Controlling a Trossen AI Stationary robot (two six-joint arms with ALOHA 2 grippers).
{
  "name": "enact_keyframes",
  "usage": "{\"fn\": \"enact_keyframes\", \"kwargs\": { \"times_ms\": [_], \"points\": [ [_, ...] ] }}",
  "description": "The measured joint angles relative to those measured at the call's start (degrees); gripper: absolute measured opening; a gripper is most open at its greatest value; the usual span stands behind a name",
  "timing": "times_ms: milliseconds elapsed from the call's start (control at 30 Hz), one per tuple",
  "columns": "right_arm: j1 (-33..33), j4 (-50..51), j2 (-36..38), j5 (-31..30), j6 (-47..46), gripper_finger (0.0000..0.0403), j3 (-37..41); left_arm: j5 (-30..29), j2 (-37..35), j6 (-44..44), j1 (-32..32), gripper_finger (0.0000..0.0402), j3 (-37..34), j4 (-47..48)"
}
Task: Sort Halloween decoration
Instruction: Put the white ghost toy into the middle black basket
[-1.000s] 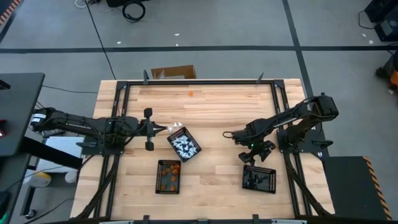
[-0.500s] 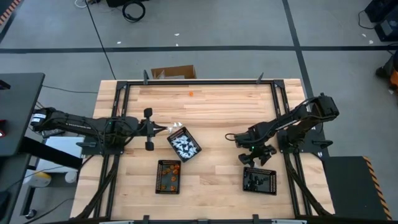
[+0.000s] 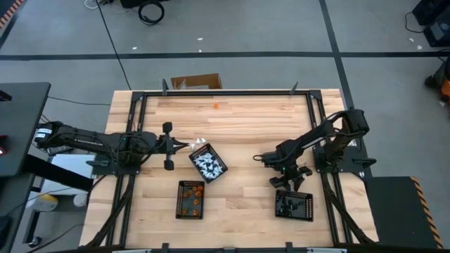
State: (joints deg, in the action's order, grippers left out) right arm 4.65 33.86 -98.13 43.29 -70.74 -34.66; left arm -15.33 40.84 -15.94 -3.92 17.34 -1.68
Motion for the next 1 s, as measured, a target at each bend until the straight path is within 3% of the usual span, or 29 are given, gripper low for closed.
{"fn": "enact_keyframes", "kwargs": {
  "times_ms": [400, 567, 700, 1000],
  "points": [
    [-3.06, 3.76, -0.18, -1.34, 9.25, 0.0055, -1.84, 0.0, 0.0, -0.09, -0.02, 0.0, 0.0, 0.24],
    [-3.33, 10.15, -0.27, -11.6, 16.42, 0.0023, -9.85, 0.0, 0.0, -0.13, 0.0, 0.0, 0.0, 0.2],
    [-4.14, 9.67, -0.28, -19.66, 23.92, 0.0006, -17.1, 0.0, 0.0, -0.11, -0.01, 0.0, 0.0, 0.2],
    [-4.9, 14.49, -0.21, -29.01, 33.29, 0.0022, -25.74, 0.02, 0.0, 1.11, -0.07, 0.0, 0.02, 1.95]
  ]
}}
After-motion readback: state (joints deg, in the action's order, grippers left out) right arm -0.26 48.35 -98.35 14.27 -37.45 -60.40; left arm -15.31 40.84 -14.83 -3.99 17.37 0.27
